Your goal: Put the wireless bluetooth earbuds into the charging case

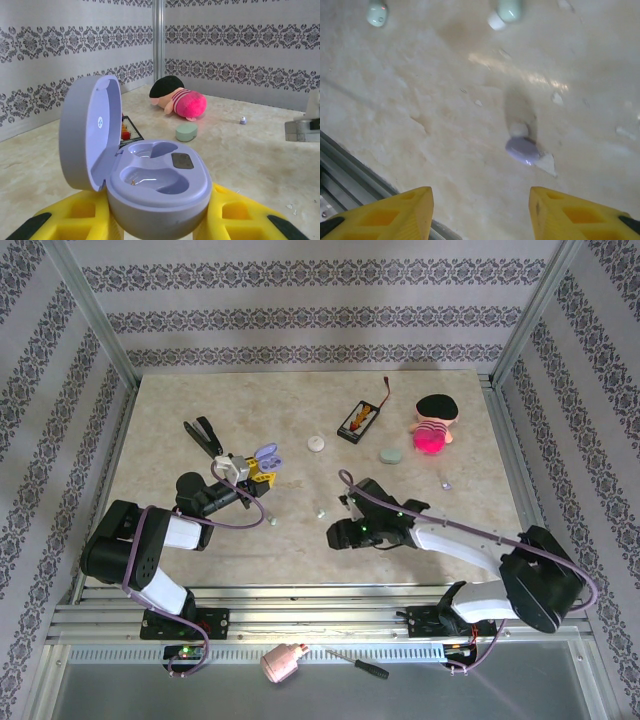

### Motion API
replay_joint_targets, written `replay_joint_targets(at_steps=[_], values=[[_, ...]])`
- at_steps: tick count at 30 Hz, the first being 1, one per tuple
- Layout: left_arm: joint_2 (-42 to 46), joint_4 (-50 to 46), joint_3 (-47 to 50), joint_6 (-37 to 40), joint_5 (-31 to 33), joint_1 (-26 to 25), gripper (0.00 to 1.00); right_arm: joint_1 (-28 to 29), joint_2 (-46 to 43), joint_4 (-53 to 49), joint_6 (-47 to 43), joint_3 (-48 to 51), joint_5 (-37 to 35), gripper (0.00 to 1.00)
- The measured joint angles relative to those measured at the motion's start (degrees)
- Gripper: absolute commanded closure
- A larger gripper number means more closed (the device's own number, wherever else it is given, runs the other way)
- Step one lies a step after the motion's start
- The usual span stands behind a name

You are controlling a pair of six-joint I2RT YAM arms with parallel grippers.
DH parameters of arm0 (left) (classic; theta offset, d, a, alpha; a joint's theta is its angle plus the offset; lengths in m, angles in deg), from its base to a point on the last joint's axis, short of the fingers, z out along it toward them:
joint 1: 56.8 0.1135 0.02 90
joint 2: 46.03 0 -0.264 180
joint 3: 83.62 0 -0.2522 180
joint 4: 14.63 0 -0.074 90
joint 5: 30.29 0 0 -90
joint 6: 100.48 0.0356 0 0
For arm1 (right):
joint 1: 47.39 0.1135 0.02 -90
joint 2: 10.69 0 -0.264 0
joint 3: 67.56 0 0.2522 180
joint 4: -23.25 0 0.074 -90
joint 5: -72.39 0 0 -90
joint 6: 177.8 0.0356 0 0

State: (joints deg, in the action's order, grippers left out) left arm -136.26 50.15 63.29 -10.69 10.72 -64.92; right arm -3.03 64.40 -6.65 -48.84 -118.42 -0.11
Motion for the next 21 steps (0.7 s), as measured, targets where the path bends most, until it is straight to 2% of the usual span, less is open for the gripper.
replay_joint_targets(at_steps=[3, 7, 14, 21], values=[[0.00, 0.00, 0.00, 0.02, -0.02, 0.00, 0.84, 0.00, -0.09, 4.02, 7.04, 3.41, 2.32, 0.47], [0.00, 0.00, 0.00, 0.02, -0.02, 0.00, 0.84, 0.02, 1.90, 8.70, 12.02, 3.93, 3.91, 0.48], [0.00, 0.00, 0.00, 0.22, -0.04, 0.00, 0.84, 0.00, 7.63, 14.25, 15.19, 3.93, 5.14, 0.49], [0.00, 0.00, 0.00, 0.22, -0.02, 0.00, 0.84, -0.79, 9.03, 15.78, 15.23, 3.93, 5.35, 0.50]])
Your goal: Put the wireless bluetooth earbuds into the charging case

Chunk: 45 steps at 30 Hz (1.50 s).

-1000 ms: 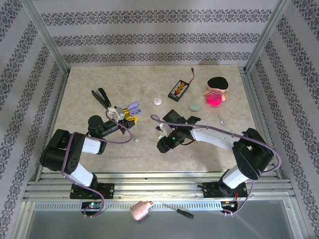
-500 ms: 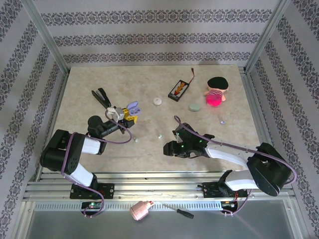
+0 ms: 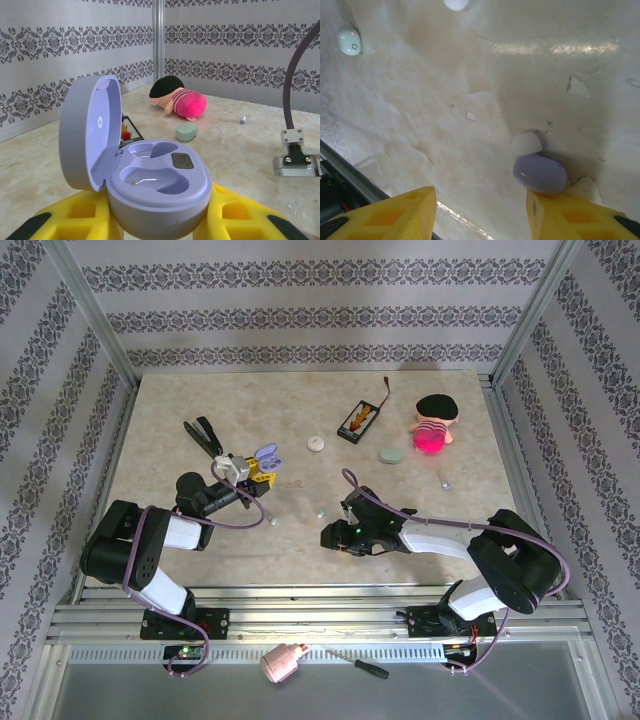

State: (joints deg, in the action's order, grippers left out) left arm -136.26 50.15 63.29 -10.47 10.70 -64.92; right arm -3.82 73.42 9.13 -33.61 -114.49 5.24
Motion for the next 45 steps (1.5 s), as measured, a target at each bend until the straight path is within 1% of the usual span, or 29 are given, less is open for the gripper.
replay_joint_targets(at_steps=[7, 13, 21, 29, 39, 45], values=[[0.00, 0.00, 0.00, 0.00, -0.04, 0.00, 0.84, -2.23, 1.14, -0.59, -1.20, -0.63, -0.26, 0.51], [0.00, 0.00, 0.00, 0.00, -0.04, 0.00, 0.84, -3.41, 1.55, -0.68, -2.91, -2.23, -1.55, 0.55], [0.00, 0.00, 0.00, 0.00, -0.04, 0.00, 0.84, -4.76, 1.55, -0.70, -3.54, -2.43, -2.78, 0.55], [0.00, 0.00, 0.00, 0.00, -0.04, 0.00, 0.84, -4.85, 2.03, -0.68, -3.32, -3.34, -3.06, 0.56], [0.00, 0.00, 0.00, 0.00, -0.04, 0.00, 0.84, -4.85, 7.98, -0.31, -3.43, -7.56, -2.60, 0.56], [0.00, 0.00, 0.02, 0.00, -0.02, 0.00, 0.84, -5.03, 11.13, -2.05, -5.75, -12.39, -2.60, 0.56]])
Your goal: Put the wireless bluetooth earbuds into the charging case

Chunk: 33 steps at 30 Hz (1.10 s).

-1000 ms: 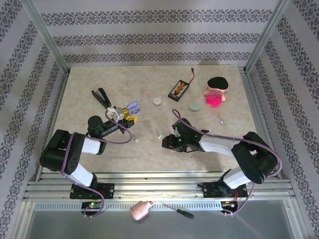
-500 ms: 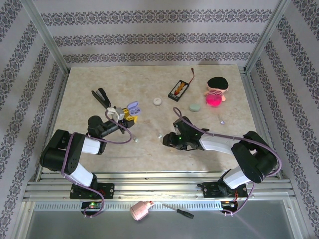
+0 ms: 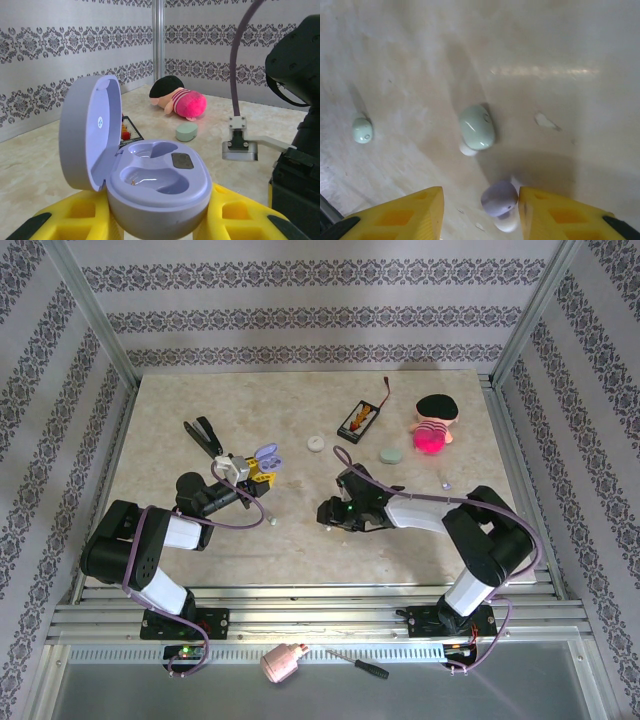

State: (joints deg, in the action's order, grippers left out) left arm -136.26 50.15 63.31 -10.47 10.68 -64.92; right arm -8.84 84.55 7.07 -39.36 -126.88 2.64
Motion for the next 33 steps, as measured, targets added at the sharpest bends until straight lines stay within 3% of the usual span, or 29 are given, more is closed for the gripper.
replay_joint_targets(at_steps=[10, 15, 23, 33], values=[[0.00, 0.04, 0.79, 0.00, 1.40, 0.15, 0.85, -0.13, 3.13, -7.67, -7.76, -6.82, -2.75, 0.55], [0.00, 0.11, 0.94, -0.07, 5.18, 2.16, 0.85, 2.69, 2.71, -16.22, -12.85, -9.92, -12.20, 0.56], [0.39, 0.07, 1.81, -0.46, 13.42, 4.94, 0.85, 14.29, 5.53, -32.24, -13.53, -20.76, -34.25, 0.62], [2.40, -0.20, 1.90, -0.46, 17.68, 5.53, 0.85, 19.87, 14.56, -42.23, -12.24, -29.18, -43.80, 0.66]])
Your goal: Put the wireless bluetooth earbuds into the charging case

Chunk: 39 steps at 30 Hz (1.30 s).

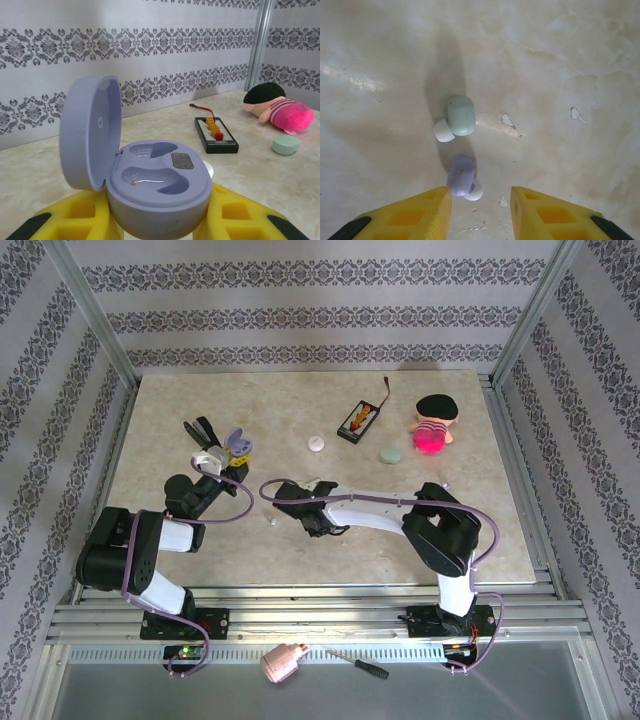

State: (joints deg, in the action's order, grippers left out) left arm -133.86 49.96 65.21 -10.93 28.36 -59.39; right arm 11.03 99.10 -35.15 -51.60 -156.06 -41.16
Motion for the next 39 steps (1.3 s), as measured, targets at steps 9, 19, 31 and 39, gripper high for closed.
replay_joint_targets(at_steps=[9, 19, 31, 39], values=[[1.46, -2.10, 0.07, 0.04, 2.75, 0.11, 0.85, 1.14, 4.02, -3.65, -0.66, -4.70, -2.84, 0.69], [1.75, -2.60, 0.31, 0.04, 3.58, 0.46, 0.84, 1.84, 6.86, -4.50, -0.94, -6.27, -2.95, 0.74], [1.75, -2.67, 0.70, 0.04, 3.58, 0.46, 0.84, 1.81, 8.50, -4.68, -1.70, -6.64, -2.75, 0.78], [1.75, -2.67, 0.70, 0.02, 3.61, 0.46, 0.85, 1.81, 8.55, -4.68, -1.73, -6.64, -2.80, 0.78]])
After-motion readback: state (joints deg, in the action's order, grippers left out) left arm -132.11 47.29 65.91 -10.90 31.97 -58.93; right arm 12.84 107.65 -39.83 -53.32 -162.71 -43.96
